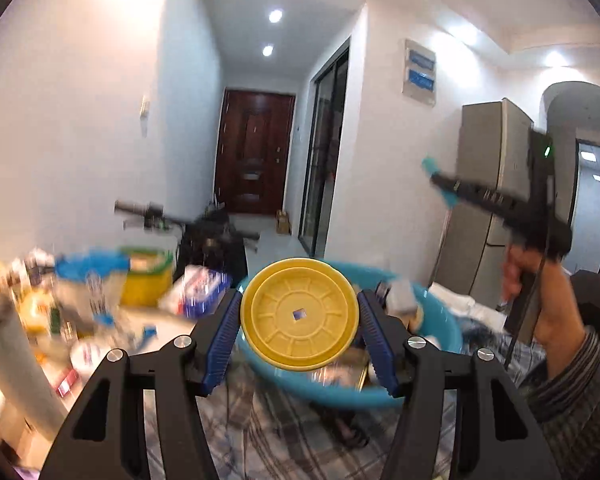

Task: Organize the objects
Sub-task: 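Carry the yellow lid and teal tube over the turquoise basin with both tools, then open the left tool, dropping the yellow lid into the basin, then open the right tool, dropping the teal tube into the basin, then withdraw both open tools up and away from the basin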

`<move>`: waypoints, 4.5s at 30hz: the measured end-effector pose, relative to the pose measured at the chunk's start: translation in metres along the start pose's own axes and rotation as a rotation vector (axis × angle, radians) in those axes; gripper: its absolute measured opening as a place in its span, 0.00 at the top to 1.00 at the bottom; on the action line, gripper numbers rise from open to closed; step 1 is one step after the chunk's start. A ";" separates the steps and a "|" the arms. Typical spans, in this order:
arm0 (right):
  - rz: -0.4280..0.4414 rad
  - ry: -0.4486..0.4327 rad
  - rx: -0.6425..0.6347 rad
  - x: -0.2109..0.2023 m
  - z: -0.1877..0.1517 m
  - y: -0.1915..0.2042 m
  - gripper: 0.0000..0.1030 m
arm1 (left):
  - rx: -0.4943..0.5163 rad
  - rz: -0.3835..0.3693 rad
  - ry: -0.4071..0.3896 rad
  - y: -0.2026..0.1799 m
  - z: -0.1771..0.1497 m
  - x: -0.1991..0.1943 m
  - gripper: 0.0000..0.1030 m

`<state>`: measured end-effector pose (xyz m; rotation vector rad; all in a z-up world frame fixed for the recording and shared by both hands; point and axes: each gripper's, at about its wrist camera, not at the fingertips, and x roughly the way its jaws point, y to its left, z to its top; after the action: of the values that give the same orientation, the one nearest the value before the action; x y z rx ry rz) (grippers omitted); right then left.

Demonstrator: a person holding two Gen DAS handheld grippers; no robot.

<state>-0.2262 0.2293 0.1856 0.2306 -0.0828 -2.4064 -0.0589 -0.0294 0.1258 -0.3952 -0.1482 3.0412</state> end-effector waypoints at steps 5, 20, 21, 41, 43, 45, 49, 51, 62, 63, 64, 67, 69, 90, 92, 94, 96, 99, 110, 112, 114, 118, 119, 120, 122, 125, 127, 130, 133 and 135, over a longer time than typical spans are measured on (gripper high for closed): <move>0.008 -0.003 -0.026 -0.003 0.002 0.009 0.81 | 0.052 -0.052 -0.144 -0.028 0.053 -0.022 0.41; -0.016 0.014 -0.070 0.008 0.001 0.022 0.81 | 0.044 -0.026 -0.187 -0.080 0.110 0.035 0.41; -0.018 0.018 -0.075 0.009 0.000 0.023 0.81 | 0.051 0.013 -0.149 -0.081 0.108 0.047 0.41; -0.050 0.043 -0.142 0.007 -0.001 0.036 0.81 | 0.047 0.000 0.050 -0.061 0.075 0.113 0.41; -0.037 0.043 -0.139 0.007 0.000 0.037 0.81 | 0.049 -0.001 0.051 -0.058 0.074 0.114 0.41; -0.030 0.044 -0.138 0.005 -0.001 0.039 0.81 | 0.050 -0.002 0.058 -0.057 0.074 0.115 0.41; -0.035 0.044 -0.147 0.004 -0.001 0.039 0.81 | 0.041 -0.030 0.078 -0.055 0.071 0.119 0.41; -0.039 0.043 -0.148 0.003 -0.001 0.038 0.81 | 0.036 -0.041 0.094 -0.054 0.070 0.122 0.33; -0.059 0.039 -0.139 0.000 0.000 0.034 0.81 | 0.022 -0.007 0.093 -0.051 0.071 0.120 0.00; -0.062 0.037 -0.137 -0.001 0.001 0.033 0.81 | 0.020 -0.001 0.089 -0.050 0.072 0.120 0.00; -0.063 0.036 -0.134 -0.001 0.001 0.032 0.81 | 0.018 0.002 0.085 -0.050 0.073 0.119 0.00; -0.066 0.037 -0.127 -0.002 0.002 0.030 0.81 | 0.022 0.010 0.084 -0.051 0.073 0.117 0.00; -0.066 0.038 -0.122 -0.002 0.005 0.028 0.81 | 0.029 0.021 0.079 -0.052 0.073 0.115 0.00; -0.153 -0.016 -0.090 -0.010 0.010 0.022 0.03 | 0.043 0.051 0.083 -0.051 0.076 0.109 0.00; -0.150 -0.020 -0.088 -0.012 0.011 0.023 0.02 | 0.040 0.049 0.079 -0.052 0.078 0.108 0.00; -0.160 -0.028 -0.089 -0.013 0.012 0.024 0.01 | 0.034 0.046 0.076 -0.052 0.079 0.106 0.00; -0.160 -0.025 -0.089 -0.011 0.013 0.023 0.01 | 0.028 0.046 0.070 -0.051 0.080 0.104 0.00; -0.162 -0.021 -0.079 -0.011 0.014 0.022 0.00 | 0.022 0.040 0.059 -0.050 0.081 0.100 0.00; -0.323 -0.025 -0.044 -0.033 0.031 0.030 0.00 | -0.086 -0.029 -0.010 -0.033 0.096 0.076 0.00; -0.336 -0.038 -0.042 -0.044 0.039 0.037 0.00 | -0.097 -0.032 -0.033 -0.028 0.098 0.069 0.00; -0.315 -0.062 -0.045 -0.060 0.048 0.047 0.00 | -0.095 -0.018 -0.052 -0.024 0.101 0.063 0.00; -0.223 -0.131 -0.057 -0.096 0.065 0.073 0.00 | -0.088 0.009 -0.083 -0.016 0.105 0.050 0.00; -0.205 -0.145 -0.068 -0.105 0.068 0.080 0.00 | -0.090 0.011 -0.088 -0.015 0.106 0.047 0.00; -0.183 -0.155 -0.092 -0.115 0.072 0.090 0.00 | -0.095 0.013 -0.093 -0.014 0.107 0.044 0.00; -0.140 -0.147 -0.148 -0.131 0.075 0.106 0.00 | -0.114 0.022 -0.100 -0.010 0.109 0.037 0.00; -0.130 -0.120 -0.230 -0.158 0.064 0.130 0.00 | -0.129 0.046 -0.111 -0.008 0.113 0.026 0.00; -0.176 -0.108 -0.274 -0.175 0.047 0.142 0.00 | -0.125 0.056 -0.122 -0.009 0.114 0.019 0.00; -0.245 -0.080 -0.280 -0.196 0.018 0.150 0.00 | -0.116 0.059 -0.120 -0.012 0.116 0.011 0.00; -0.264 -0.037 -0.223 -0.212 -0.014 0.149 0.00 | -0.107 0.049 -0.111 -0.017 0.117 0.006 0.00; -0.262 0.006 -0.227 -0.216 -0.036 0.153 0.00 | -0.106 0.037 -0.095 -0.021 0.118 0.005 0.00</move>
<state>0.0390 0.2584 0.2002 0.1501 0.2363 -2.6484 -0.0931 -0.0180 0.2399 -0.2630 -0.3115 3.0989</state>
